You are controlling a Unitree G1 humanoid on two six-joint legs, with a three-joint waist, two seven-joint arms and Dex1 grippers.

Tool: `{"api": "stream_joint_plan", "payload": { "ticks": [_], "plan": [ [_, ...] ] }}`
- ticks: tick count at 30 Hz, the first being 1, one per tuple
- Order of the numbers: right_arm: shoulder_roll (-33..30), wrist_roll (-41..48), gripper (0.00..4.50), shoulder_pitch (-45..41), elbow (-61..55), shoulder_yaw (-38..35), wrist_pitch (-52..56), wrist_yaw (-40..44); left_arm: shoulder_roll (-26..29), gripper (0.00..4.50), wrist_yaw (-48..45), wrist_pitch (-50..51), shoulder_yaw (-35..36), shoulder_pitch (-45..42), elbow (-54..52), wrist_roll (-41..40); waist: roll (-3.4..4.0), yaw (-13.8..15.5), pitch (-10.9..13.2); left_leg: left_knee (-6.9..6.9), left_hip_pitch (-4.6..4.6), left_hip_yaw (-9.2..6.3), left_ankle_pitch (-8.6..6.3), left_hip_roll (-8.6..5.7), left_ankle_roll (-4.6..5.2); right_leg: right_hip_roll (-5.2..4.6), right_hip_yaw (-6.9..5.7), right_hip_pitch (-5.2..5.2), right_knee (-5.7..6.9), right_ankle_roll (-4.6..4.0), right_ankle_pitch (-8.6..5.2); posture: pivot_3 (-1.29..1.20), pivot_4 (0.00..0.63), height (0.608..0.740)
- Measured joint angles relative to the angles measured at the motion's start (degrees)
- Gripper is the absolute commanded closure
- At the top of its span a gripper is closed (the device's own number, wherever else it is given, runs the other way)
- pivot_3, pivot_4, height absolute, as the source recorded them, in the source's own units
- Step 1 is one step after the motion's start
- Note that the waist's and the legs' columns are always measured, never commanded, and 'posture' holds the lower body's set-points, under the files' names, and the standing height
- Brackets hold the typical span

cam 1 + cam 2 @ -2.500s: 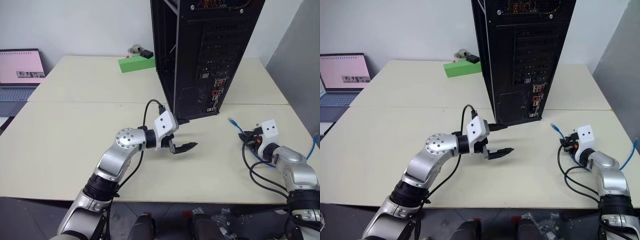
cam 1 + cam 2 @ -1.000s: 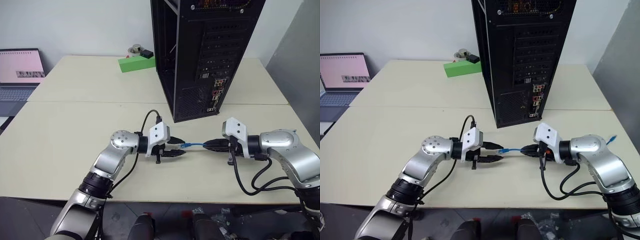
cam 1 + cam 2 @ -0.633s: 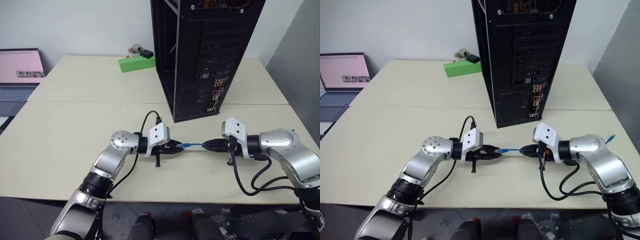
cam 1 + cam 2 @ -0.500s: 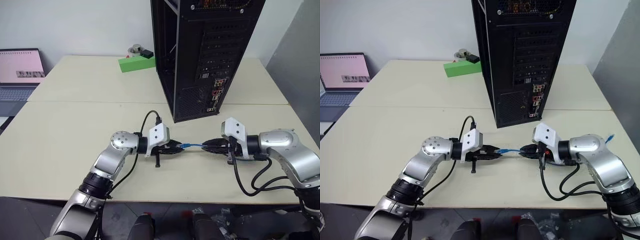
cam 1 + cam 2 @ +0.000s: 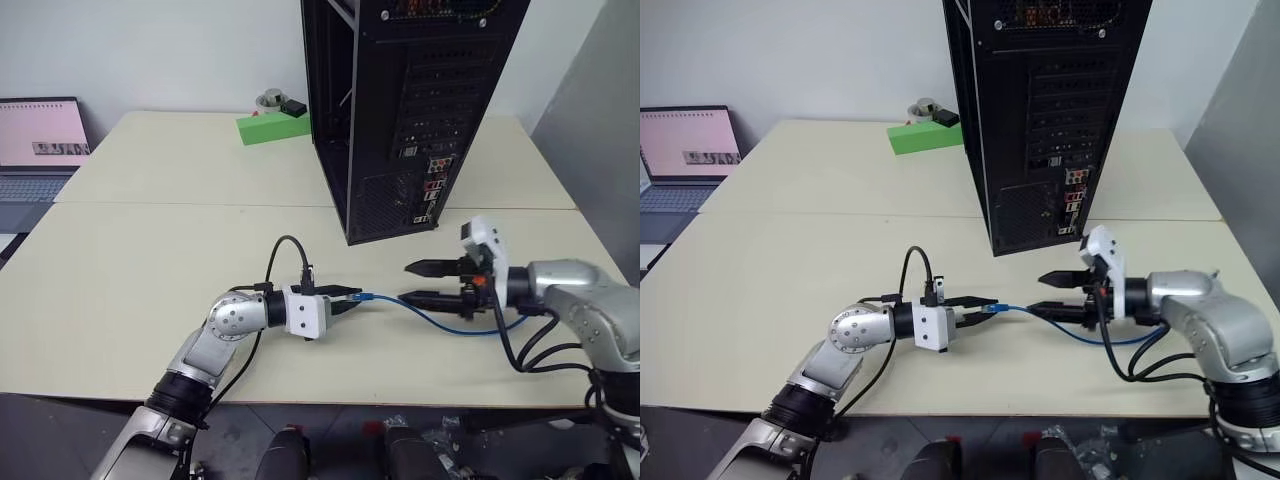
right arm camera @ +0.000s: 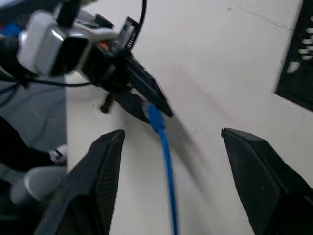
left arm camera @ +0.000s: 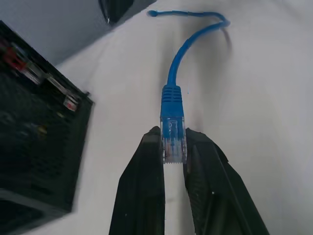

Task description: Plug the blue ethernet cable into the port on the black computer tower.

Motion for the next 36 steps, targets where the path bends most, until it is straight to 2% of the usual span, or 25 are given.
{"api": "stream_joint_plan", "payload": {
  "ticks": [3,7,13,19,26,27,30,31,32,34,36],
  "plan": [
    [3.8,2.2,1.0,0.5,-1.4,0.8,2.6,-3.9,1.7,4.2,10.3,-13.5,1.8,-2.5,5.0,10.1,0.0,0.0,0.0,0.0,-0.03,0.02,0.0,-0.04,0.0,-0.01,0.02,-0.02,0.0,0.06,0.04,0.0,0.15,0.74],
    [6.7,3.6,1.0,0.5,-1.6,1.9,4.3,-6.7,1.9,4.2,18.8,-20.9,3.0,-4.1,7.7,16.9,0.0,0.0,0.0,-0.01,-0.02,0.01,0.0,-0.03,0.0,-0.01,0.0,-0.02,0.01,0.07,0.04,0.0,0.15,0.74],
    [9.2,4.3,1.0,0.3,-1.1,4.4,4.7,-8.3,2.4,4.2,26.6,-25.0,2.9,-4.4,10.1,22.8,0.01,-0.2,0.0,-0.01,-0.02,0.01,0.0,-0.02,0.0,0.0,-0.01,-0.04,0.04,0.07,0.05,0.0,0.15,0.74],
    [10.5,4.2,1.0,-0.7,-0.4,6.3,4.1,-9.0,2.6,4.2,30.2,-25.2,2.8,-4.7,10.2,25.2,0.01,-0.2,0.0,-0.01,-0.02,0.0,0.0,-0.02,0.0,0.0,-0.02,-0.04,0.04,0.08,0.05,0.0,0.15,0.74],
    [11.3,2.6,2.33,-1.9,1.8,7.5,2.3,-9.2,2.9,4.2,31.5,-24.9,1.6,-4.7,9.9,25.5,0.01,-0.2,0.0,-0.01,-0.02,0.0,0.0,-0.02,0.0,0.0,-0.03,-0.05,0.06,0.08,0.05,0.0,0.15,0.74],
    [11.3,2.3,2.73,-2.1,2.1,7.5,2.1,-9.2,3.0,4.2,31.7,-24.9,1.6,-4.7,9.9,25.5,0.01,-0.2,0.0,-0.01,-0.02,0.0,0.0,-0.02,0.0,0.0,-0.03,-0.05,0.06,0.08,0.05,0.0,0.15,0.74],
    [11.3,2.1,3.5,-2.1,2.9,7.5,1.8,-9.1,3.4,4.2,32.2,-24.9,1.2,-4.7,9.8,25.5,0.01,-0.2,0.0,-0.01,-0.02,0.01,0.0,-0.02,0.0,0.0,-0.02,-0.05,0.06,0.08,0.05,0.0,0.15,0.74],
    [11.2,2.1,3.59,-2.1,3.2,7.5,1.6,-9.1,3.5,4.2,32.3,-25.0,1.2,-4.7,9.7,25.5,0.01,-0.2,0.0,-0.01,-0.02,0.0,0.0,-0.02,0.0,0.0,-0.02,-0.05,0.06,0.08,0.05,0.0,0.15,0.74],
    [11.1,2.0,3.97,-2.2,3.5,7.5,1.4,-9.1,3.5,4.2,32.3,-25.0,1.2,-4.7,9.6,25.5,0.01,-0.2,0.0,-0.01,-0.02,0.0,0.0,-0.02,0.0,0.0,-0.02,-0.05,0.06,0.08,0.05,0.0,0.15,0.74],
    [10.8,1.8,4.43,-2.5,3.6,7.6,1.0,-8.9,3.6,4.2,32.7,-25.0,1.2,-4.7,9.6,25.5,0.01,-0.2,0.0,-0.01,-0.02,0.01,0.0,-0.02,0.0,0.0,-0.02,-0.05,0.06,0.08,0.05,0.0,0.15,0.74],
    [10.6,1.8,4.49,-2.8,3.6,7.7,0.9,-8.8,3.6,4.2,33.2,-25.0,1.2,-4.7,9.6,25.5,0.01,-0.2,0.0,-0.01,-0.02,0.0,0.0,-0.02,0.0,0.0,-0.02,-0.05,0.06,0.08,0.05,0.0,0.15,0.74]
  ]
}}
